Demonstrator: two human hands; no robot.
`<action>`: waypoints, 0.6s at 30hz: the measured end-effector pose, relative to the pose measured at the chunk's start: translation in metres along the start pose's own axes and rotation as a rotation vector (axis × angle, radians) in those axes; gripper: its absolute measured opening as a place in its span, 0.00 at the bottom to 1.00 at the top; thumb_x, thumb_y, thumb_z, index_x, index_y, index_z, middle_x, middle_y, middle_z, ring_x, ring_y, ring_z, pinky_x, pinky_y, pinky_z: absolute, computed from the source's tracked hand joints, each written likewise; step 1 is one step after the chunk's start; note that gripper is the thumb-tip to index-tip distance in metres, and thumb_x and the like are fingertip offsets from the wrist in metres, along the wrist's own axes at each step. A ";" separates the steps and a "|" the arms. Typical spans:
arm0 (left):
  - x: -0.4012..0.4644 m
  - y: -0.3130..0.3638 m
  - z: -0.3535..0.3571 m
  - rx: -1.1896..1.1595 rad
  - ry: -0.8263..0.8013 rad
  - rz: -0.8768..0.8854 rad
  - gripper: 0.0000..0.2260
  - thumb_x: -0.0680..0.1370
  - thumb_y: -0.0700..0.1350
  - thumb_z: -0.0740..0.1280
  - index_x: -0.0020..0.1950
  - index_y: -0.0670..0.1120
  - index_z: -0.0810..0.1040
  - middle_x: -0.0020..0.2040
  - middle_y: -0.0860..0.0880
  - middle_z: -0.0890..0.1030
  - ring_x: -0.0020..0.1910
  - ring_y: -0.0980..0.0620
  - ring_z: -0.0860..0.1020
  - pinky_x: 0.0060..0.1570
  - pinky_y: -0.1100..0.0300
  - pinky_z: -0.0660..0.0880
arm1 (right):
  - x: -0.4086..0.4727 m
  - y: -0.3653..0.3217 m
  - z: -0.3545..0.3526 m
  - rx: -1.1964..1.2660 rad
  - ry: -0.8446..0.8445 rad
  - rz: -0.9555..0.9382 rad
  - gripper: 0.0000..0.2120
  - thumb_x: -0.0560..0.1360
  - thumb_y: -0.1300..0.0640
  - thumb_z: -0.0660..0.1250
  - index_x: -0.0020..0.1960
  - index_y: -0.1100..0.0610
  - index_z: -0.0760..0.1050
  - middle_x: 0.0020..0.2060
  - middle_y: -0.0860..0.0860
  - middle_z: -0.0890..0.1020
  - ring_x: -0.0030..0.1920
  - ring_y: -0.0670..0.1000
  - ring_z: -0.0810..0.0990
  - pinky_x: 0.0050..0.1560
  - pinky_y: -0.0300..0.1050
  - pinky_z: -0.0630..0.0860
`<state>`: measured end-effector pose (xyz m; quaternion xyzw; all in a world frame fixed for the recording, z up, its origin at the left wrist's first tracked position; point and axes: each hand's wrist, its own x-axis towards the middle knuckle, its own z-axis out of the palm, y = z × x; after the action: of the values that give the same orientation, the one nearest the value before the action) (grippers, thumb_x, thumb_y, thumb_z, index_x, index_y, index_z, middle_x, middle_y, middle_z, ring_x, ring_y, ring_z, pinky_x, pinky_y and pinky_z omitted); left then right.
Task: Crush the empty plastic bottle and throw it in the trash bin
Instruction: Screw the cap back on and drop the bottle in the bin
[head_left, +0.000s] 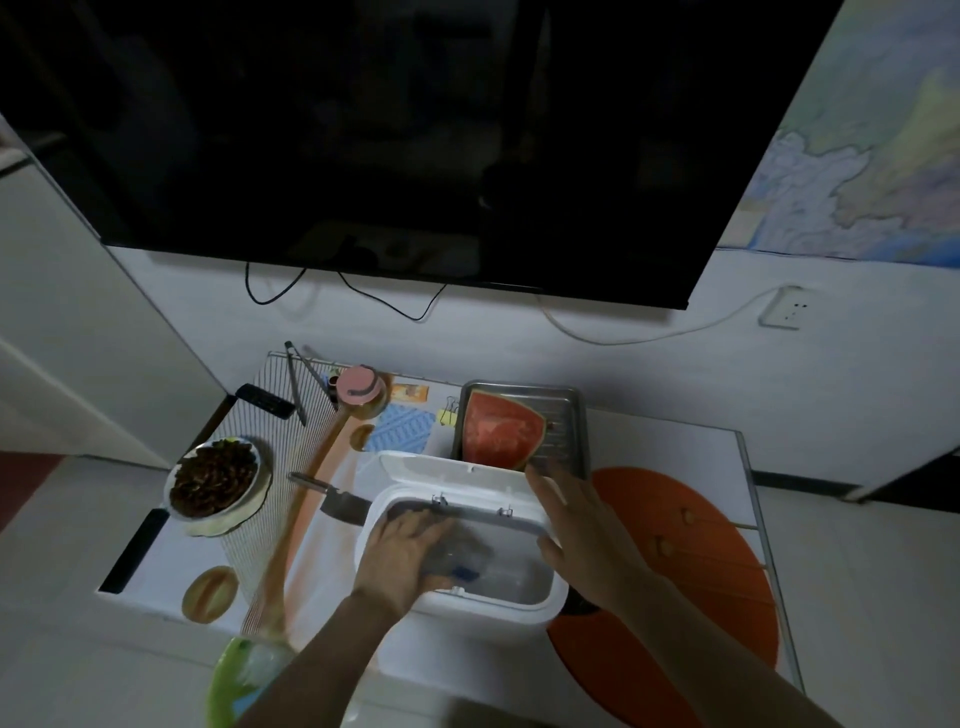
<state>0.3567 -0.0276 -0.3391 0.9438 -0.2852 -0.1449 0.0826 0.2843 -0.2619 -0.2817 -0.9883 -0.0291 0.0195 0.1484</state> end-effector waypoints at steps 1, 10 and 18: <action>-0.002 0.001 0.003 -0.011 0.016 -0.009 0.32 0.71 0.62 0.66 0.72 0.57 0.59 0.74 0.50 0.62 0.73 0.49 0.58 0.72 0.52 0.50 | 0.000 0.000 0.001 0.004 -0.002 0.005 0.35 0.75 0.52 0.66 0.75 0.51 0.49 0.76 0.55 0.57 0.73 0.56 0.61 0.69 0.51 0.66; -0.051 0.011 -0.016 0.044 0.205 -0.112 0.28 0.76 0.64 0.50 0.68 0.49 0.69 0.69 0.41 0.71 0.66 0.37 0.70 0.61 0.37 0.68 | -0.005 -0.004 0.004 0.021 -0.006 0.025 0.36 0.76 0.50 0.65 0.75 0.49 0.47 0.76 0.53 0.55 0.74 0.54 0.58 0.70 0.48 0.66; -0.065 0.005 -0.055 0.036 0.360 -0.143 0.26 0.77 0.57 0.49 0.73 0.48 0.59 0.72 0.39 0.65 0.70 0.39 0.64 0.69 0.40 0.61 | -0.028 -0.020 0.005 0.102 0.036 -0.009 0.31 0.74 0.52 0.67 0.73 0.50 0.57 0.71 0.50 0.66 0.70 0.50 0.66 0.68 0.48 0.69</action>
<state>0.3204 0.0085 -0.2712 0.9736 -0.2008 0.0258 0.1051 0.2556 -0.2435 -0.2800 -0.9795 -0.0299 0.0028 0.1994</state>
